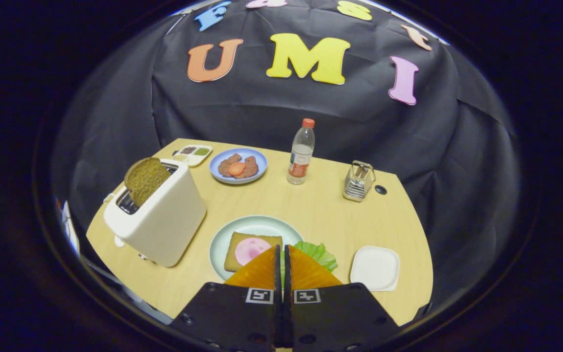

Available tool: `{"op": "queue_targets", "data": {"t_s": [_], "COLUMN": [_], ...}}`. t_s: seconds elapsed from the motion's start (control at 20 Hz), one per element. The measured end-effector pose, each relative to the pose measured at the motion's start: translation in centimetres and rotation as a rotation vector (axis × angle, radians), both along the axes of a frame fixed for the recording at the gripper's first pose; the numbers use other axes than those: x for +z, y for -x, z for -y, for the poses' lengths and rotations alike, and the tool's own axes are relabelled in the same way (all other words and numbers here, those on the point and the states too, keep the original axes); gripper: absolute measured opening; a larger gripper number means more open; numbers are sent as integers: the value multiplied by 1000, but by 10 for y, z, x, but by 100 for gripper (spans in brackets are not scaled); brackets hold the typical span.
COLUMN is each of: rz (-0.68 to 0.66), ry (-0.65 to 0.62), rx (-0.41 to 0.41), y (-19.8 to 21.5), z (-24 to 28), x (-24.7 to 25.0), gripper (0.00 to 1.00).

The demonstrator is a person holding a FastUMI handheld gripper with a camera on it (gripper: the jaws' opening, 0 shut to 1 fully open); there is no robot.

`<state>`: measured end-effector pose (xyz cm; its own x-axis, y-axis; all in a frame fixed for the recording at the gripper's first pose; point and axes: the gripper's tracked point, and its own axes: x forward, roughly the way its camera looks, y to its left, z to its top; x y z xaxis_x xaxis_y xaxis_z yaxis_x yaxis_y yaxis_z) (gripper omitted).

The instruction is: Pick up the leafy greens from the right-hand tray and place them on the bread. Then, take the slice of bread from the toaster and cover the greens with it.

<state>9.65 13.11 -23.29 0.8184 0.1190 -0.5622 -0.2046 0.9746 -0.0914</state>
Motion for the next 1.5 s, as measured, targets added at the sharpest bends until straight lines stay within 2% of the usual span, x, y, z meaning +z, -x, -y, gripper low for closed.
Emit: {"op": "queue_targets", "data": {"t_s": [0.1, 0.25, 0.4, 0.5, 0.55, 0.6, 0.75, 1.0, 1.15, 1.3, 1.35, 1.5], "rz": [-37, -82, -108, -134, -147, -162, -218, -323, -333, -318, -315, -270], "ry": [6, 30, 80, 89, 91, 93, 43, -80, -147, -178, -171, -59], "rx": [-21, 5, 15, -4, -16, -43, -139, -215, -225, -213, -200, -181], "y": [-4, -2, 6, 10, 13, 14, 16, 10, -3, -16, -19, -24], "z": [2, -7, -5, 3, 11, 22, 47, 51, 48, 47, 46, 54], "x": [-17, -44, -74, -90, -98, -105, -123, -150, -147, -143, -141, -138], "gripper": [1, 1, 42, 61, 63, 74, 82, 84, 80, 48, 45, 45]}}
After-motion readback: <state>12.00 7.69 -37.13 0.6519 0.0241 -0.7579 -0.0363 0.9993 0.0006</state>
